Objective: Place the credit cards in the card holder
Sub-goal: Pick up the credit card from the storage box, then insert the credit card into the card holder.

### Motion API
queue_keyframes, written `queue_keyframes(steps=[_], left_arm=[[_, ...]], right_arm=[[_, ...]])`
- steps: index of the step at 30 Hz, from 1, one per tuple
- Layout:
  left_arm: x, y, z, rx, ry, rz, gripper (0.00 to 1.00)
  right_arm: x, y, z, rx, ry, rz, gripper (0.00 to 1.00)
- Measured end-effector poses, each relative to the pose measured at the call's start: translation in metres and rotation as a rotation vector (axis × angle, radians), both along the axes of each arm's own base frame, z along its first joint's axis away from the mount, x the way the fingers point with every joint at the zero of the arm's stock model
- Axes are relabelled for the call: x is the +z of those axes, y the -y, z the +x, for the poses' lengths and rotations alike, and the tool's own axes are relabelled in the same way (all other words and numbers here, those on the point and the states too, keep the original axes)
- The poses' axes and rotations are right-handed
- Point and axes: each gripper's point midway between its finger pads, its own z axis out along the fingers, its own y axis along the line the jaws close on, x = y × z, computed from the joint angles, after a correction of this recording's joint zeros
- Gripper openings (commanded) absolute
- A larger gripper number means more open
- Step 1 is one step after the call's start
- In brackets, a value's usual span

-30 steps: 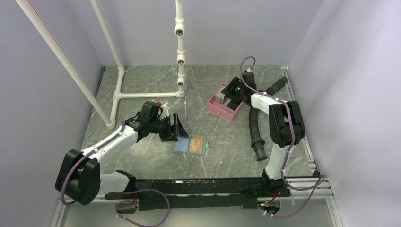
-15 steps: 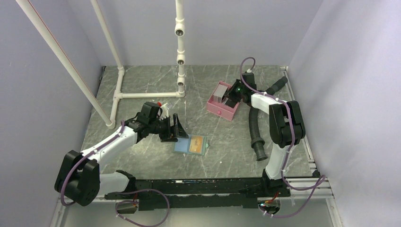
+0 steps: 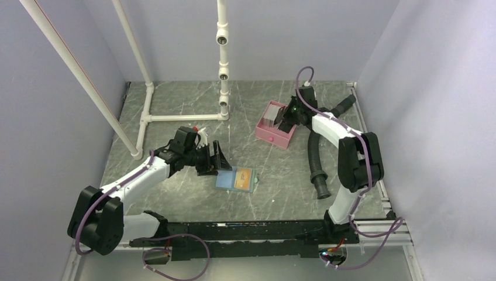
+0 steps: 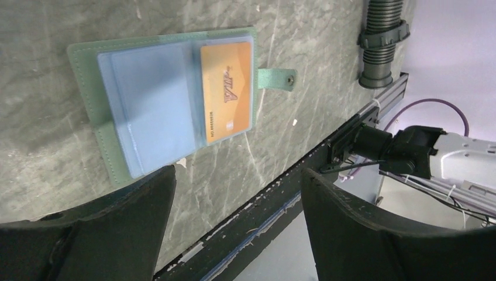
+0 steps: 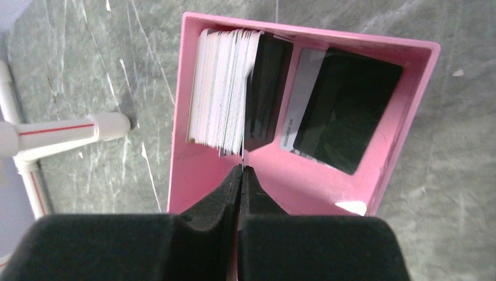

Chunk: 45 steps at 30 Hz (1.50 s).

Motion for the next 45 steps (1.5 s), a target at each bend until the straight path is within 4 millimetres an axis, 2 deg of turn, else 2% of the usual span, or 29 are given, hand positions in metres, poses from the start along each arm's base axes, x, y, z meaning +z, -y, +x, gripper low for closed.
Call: queue_keyframes(steps=[4,6,8,10,12,14,15,19,21,23,25,30,36,45], left_arm=[[-0.012,-0.011,0.003,0.044,-0.015,0.029,0.82],[-0.022,-0.018,0.004,0.069,-0.034,0.042,0.8],[-0.032,-0.024,0.005,0.087,-0.06,0.057,0.79],[-0.043,-0.026,0.004,0.092,-0.097,0.075,0.78],[-0.051,-0.026,0.003,0.09,-0.119,0.085,0.77],[-0.058,-0.026,0.003,0.09,-0.133,0.092,0.75],[-0.061,-0.027,0.002,0.09,-0.138,0.094,0.73],[-0.072,-0.029,0.001,0.098,-0.155,0.116,0.7],[-0.077,-0.031,0.0,0.102,-0.166,0.13,0.66],[-0.08,-0.032,0.0,0.104,-0.174,0.135,0.64],[-0.082,-0.032,0.0,0.105,-0.175,0.136,0.61],[-0.084,-0.032,0.002,0.109,-0.172,0.138,0.53],[-0.087,-0.034,0.001,0.118,-0.171,0.147,0.47],[-0.089,-0.034,0.001,0.122,-0.169,0.142,0.47]], right_arm=[[0.027,-0.002,-0.018,0.037,0.042,-0.092,0.0],[0.05,-0.011,-0.036,0.098,0.102,-0.148,0.0],[0.074,-0.031,-0.061,0.19,0.17,-0.175,0.0],[0.093,-0.064,-0.098,0.339,0.227,-0.138,0.0],[0.096,-0.091,-0.129,0.469,0.234,-0.055,0.0],[0.084,-0.116,-0.161,0.593,0.195,0.071,0.0],[0.07,-0.124,-0.175,0.634,0.155,0.131,0.0],[-0.007,-0.128,-0.23,0.677,-0.1,0.262,0.0],[-0.028,-0.129,-0.248,0.679,-0.186,0.293,0.0],[-0.034,-0.137,-0.257,0.696,-0.217,0.327,0.0],[-0.032,-0.146,-0.259,0.718,-0.21,0.359,0.0],[-0.031,-0.155,-0.254,0.725,-0.181,0.402,0.0],[-0.044,-0.153,-0.255,0.691,-0.221,0.391,0.0],[-0.056,-0.143,-0.256,0.634,-0.268,0.37,0.0]])
